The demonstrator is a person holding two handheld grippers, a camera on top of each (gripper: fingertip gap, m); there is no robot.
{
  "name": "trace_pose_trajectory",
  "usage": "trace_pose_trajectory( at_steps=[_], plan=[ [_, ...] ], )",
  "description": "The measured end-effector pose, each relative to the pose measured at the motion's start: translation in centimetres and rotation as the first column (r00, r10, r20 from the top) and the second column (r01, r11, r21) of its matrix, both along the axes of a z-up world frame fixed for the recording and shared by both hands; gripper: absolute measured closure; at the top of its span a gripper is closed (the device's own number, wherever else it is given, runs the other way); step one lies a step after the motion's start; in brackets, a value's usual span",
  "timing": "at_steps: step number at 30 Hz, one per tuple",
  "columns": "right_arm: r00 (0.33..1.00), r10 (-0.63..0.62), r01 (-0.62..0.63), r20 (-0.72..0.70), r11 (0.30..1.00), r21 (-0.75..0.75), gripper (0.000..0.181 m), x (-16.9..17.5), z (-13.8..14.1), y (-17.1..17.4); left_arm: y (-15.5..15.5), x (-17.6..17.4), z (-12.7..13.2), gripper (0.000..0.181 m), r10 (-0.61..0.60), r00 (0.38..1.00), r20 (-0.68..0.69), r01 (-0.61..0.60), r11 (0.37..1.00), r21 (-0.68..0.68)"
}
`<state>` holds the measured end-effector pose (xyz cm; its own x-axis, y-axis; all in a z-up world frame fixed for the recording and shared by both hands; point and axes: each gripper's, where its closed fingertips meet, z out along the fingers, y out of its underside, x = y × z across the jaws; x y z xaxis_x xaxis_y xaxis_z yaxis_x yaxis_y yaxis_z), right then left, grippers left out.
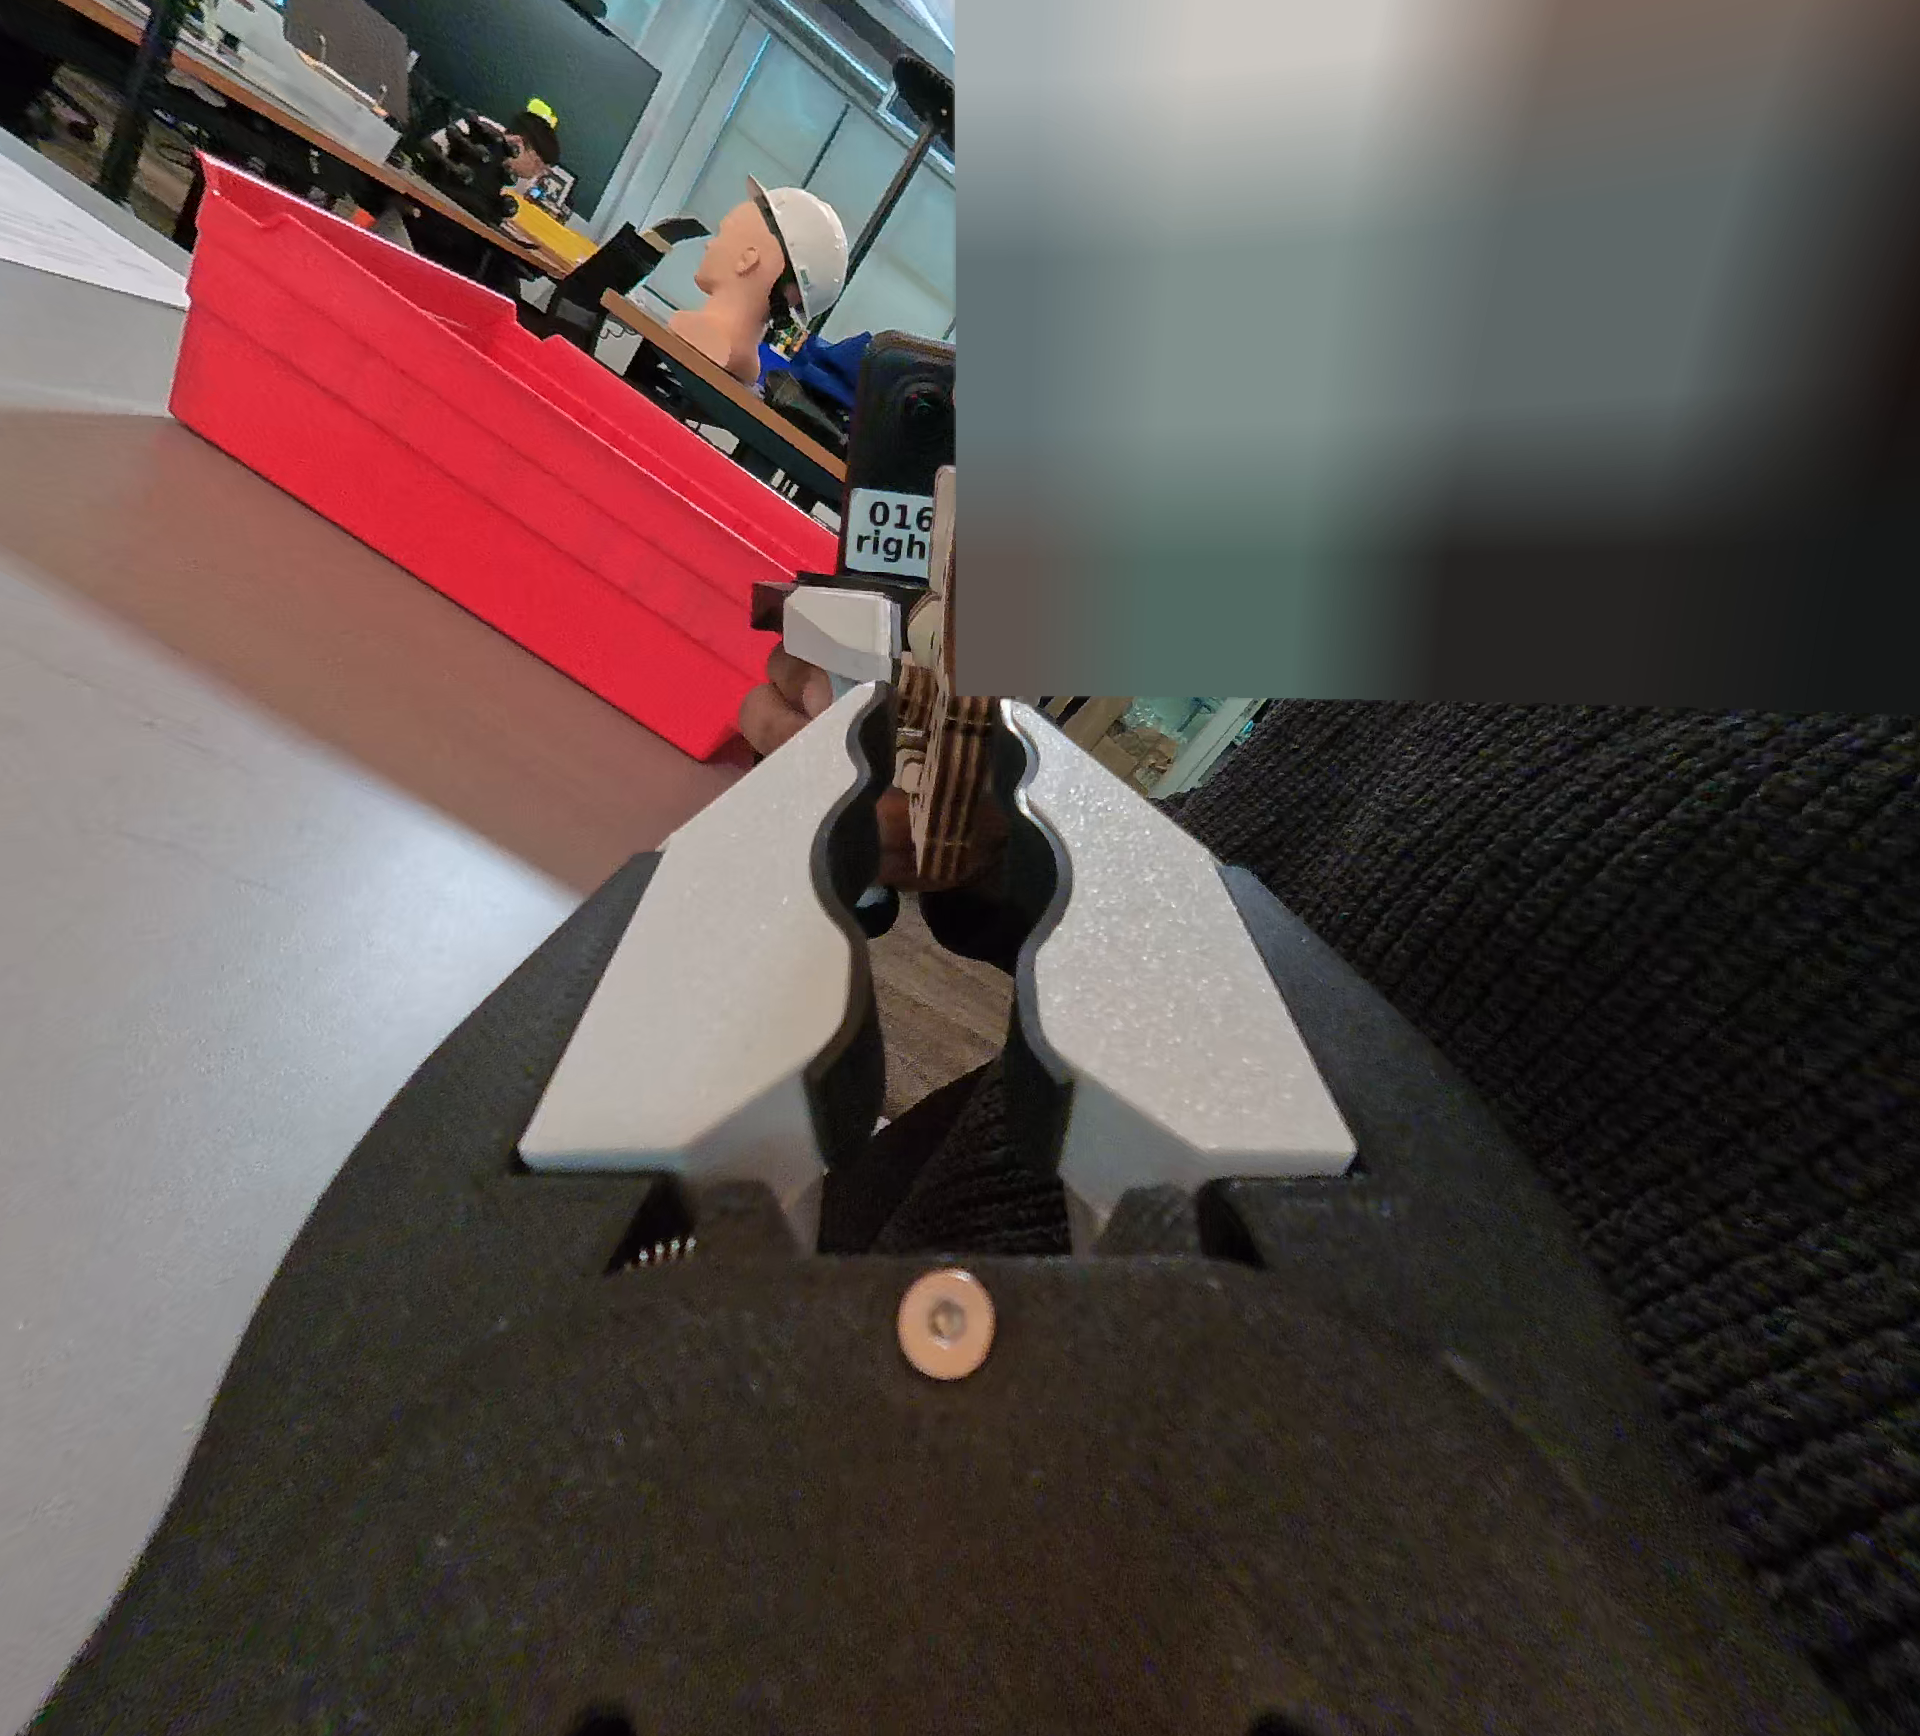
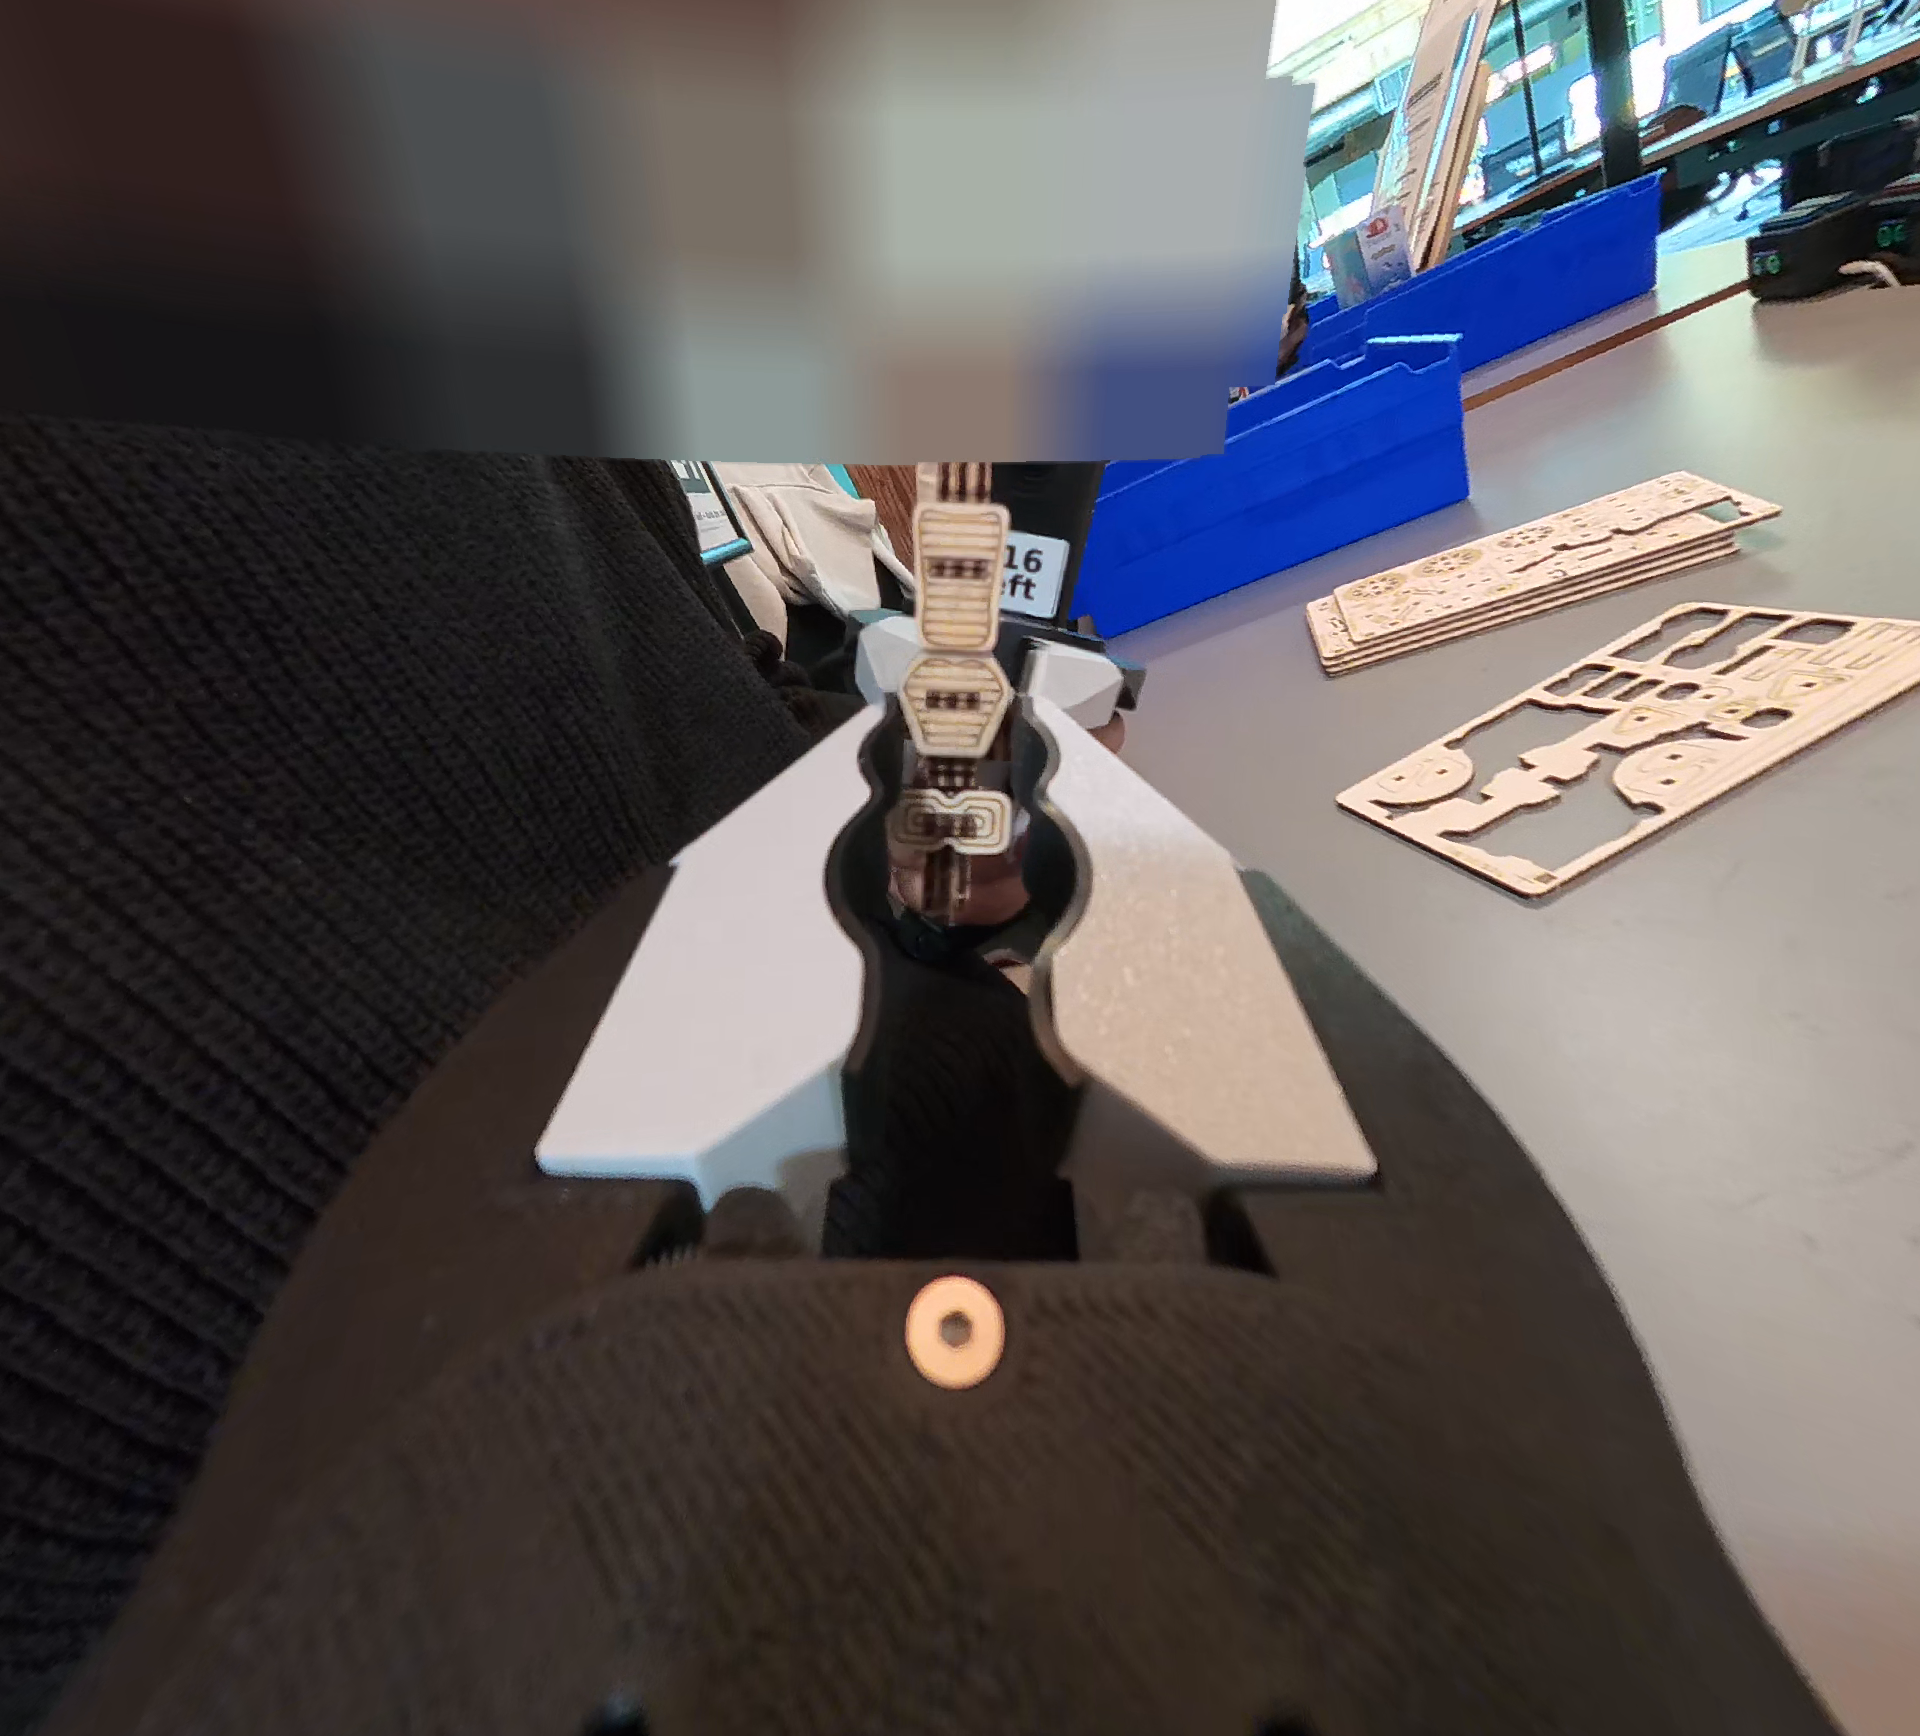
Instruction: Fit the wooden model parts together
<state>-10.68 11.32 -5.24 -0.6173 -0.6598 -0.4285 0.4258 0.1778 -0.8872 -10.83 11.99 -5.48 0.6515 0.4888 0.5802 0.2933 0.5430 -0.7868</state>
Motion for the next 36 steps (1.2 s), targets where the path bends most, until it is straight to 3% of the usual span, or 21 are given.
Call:
trace_pose_trajectory(
  at_steps=[24,28,36],
  plan=[
    [0.999,0.007,-0.01,-0.049,0.999,-0.049,0.159,0.6,0.6,0.4,0.3,0.7,0.8,0.168,0.03,0.994,-0.107,-0.041,0.994,-0.1],
    [0.998,-0.006,0.003,-0.06,0.999,-0.048,0.152,0.4,0.7,0.3,0.3,0.8,0.9,0.168,0.042,0.991,-0.125,-0.058,0.99,-0.126],
    [0.993,-0.01,0.001,-0.119,0.997,-0.081,0.161,0.8,1.0,0.7,0.6,1.1,1.1,0.168,0.049,0.984,-0.169,-0.078,0.981,-0.175]
  ],
)
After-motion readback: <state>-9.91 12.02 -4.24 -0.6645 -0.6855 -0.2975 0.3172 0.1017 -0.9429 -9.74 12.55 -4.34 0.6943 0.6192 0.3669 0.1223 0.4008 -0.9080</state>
